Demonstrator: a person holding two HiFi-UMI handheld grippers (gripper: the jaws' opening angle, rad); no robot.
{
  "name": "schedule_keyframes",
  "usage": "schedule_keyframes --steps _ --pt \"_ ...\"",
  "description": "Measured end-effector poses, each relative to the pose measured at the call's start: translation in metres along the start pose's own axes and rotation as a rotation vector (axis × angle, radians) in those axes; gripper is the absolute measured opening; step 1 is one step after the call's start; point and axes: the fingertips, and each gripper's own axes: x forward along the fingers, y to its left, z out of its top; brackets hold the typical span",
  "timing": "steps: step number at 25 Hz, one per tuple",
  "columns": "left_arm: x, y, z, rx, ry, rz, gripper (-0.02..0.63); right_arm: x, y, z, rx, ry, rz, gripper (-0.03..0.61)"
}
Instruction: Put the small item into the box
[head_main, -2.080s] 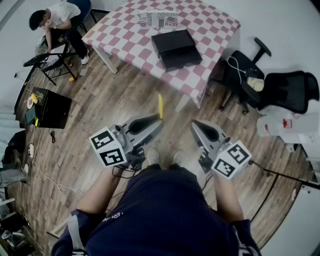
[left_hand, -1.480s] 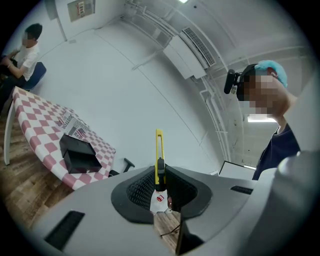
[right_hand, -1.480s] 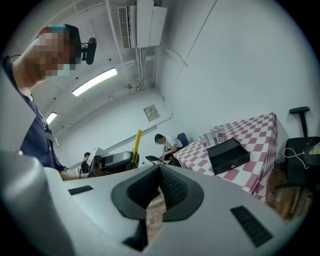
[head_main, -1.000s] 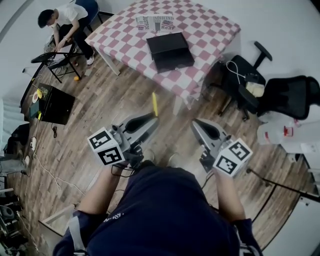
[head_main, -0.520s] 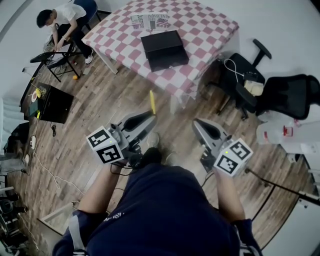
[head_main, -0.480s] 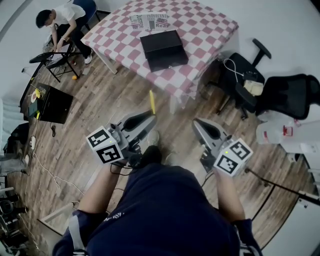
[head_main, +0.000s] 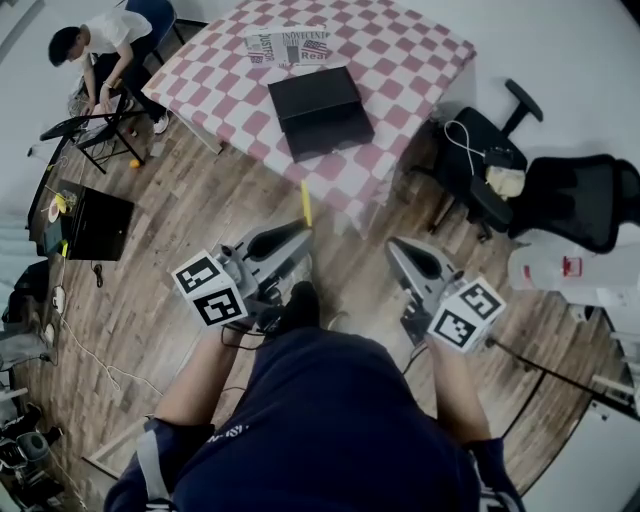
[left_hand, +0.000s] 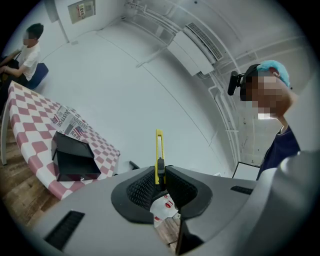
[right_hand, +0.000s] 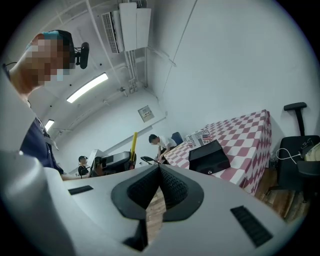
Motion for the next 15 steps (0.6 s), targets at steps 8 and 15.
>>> schedule_keyframes --steps 8,15 --pt "0.023 0.094 0.046 -0.021 0.045 -0.014 0.087 0.099 -0.037 0.030 0.023 0.026 -0.009 0.015" --pt "0.036 0.162 0.084 -0.019 0.099 -0.045 0.087 0.162 -0.067 0.053 0.047 0.047 -0.065 0.015"
